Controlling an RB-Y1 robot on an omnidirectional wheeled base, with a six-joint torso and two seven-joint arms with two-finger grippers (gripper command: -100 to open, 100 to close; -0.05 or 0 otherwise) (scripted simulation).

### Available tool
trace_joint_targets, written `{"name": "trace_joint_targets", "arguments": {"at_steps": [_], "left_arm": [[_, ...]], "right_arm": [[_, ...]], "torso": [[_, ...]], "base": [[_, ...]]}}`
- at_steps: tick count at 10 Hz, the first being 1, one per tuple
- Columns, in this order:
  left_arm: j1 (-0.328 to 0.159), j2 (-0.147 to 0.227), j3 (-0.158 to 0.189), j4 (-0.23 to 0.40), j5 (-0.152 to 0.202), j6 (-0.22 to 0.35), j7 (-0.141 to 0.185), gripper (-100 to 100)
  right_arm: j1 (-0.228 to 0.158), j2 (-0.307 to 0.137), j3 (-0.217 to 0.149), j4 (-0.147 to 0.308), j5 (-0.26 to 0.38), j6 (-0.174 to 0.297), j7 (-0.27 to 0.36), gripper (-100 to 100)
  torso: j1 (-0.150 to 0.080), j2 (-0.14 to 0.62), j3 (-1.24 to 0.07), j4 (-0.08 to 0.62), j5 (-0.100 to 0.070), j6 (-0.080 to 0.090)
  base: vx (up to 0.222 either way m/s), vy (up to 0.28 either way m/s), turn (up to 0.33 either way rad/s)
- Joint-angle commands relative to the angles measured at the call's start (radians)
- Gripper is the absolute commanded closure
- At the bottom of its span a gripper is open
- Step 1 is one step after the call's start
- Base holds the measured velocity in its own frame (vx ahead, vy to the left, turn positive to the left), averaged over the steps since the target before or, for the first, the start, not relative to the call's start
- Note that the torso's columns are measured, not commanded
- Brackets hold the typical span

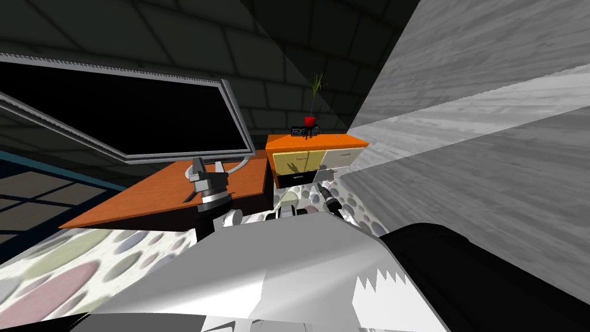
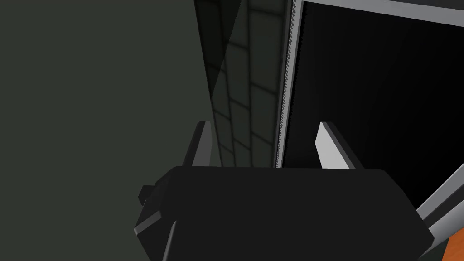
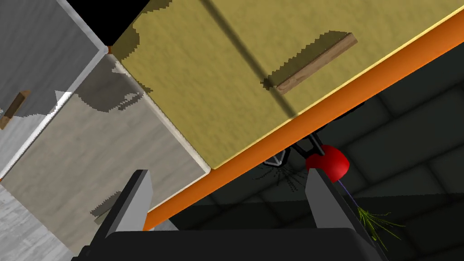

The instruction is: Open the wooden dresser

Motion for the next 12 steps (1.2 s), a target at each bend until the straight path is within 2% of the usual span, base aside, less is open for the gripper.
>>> {"name": "trace_joint_targets", "arguments": {"at_steps": [1,2,3,4,6,7,8,9,10,11,12], "left_arm": [[0.0,0.0,0.0,0.0,0.0,0.0,0.0,0],[0.0,0.0,0.0,0.0,0.0,0.0,0.0,0],[0.0,0.0,0.0,0.0,0.0,0.0,0.0,0],[0.0,0.0,0.0,0.0,0.0,0.0,0.0,0],[0.0,0.0,0.0,0.0,0.0,0.0,0.0,0],[0.0,0.0,0.0,0.0,0.0,0.0,0.0,0],[0.0,0.0,0.0,0.0,0.0,0.0,0.0,0],[0.0,0.0,0.0,0.0,0.0,0.0,0.0,0],[0.0,0.0,0.0,0.0,0.0,0.0,0.0,0],[0.0,0.0,0.0,0.0,0.0,0.0,0.0,0],[0.0,0.0,0.0,0.0,0.0,0.0,0.0,0]], "right_arm": [[0.001,-0.032,0.012,0.063,0.063,0.064,0.008,-100],[0.0,-0.061,0.021,0.118,0.104,0.088,0.015,-100],[0.0,-0.061,0.021,0.123,0.116,0.111,0.015,-100],[-0.003,-0.089,0.03,0.16,0.154,0.148,0.022,-100],[-0.003,-0.089,0.03,0.185,0.17,0.158,0.022,-100],[-0.006,-0.116,0.039,0.224,0.221,0.2,0.029,-100],[-0.006,-0.116,0.039,0.246,0.224,0.206,0.029,-100],[-0.011,-0.142,0.049,0.269,0.263,0.245,0.037,-100],[-0.011,-0.142,0.049,0.294,0.279,0.254,0.037,-100],[-0.016,-0.168,0.058,0.34,0.324,0.281,0.044,-100],[-0.016,-0.168,0.058,0.368,0.334,0.292,0.044,-100]], "torso": [[0.0,0.0,0.0,0.0,0.0,-0.001],[0.0,0.0,0.0,0.0,0.0,0.0],[0.0,0.0,0.0,0.0,0.0,0.0],[0.0,0.0,0.0,0.0,0.0,0.0],[0.0,0.0,0.0,0.0,0.0,-0.001],[0.0,0.0,0.0,0.0,0.0,0.0],[0.0,0.0,0.0,0.0,0.0,-0.002],[0.0,0.0,0.0,0.0,0.0,0.0],[0.0,-0.001,0.0,0.0,0.0,-0.001],[0.0,0.0,0.0,0.0,0.0,0.0],[0.0,0.0,0.0,0.0,0.0,-0.001]], "base": [[0.013,-0.001,0.208],[0.016,-0.001,0.54],[0.014,-0.002,-0.03],[0.013,0.002,0.311],[0.005,-0.001,0.13],[0.007,0.006,0.268],[0.011,-0.001,0.247],[0.014,0.003,0.375],[0.012,-0.002,0.226],[0.008,0.004,0.387],[0.009,-0.002,0.209]]}}
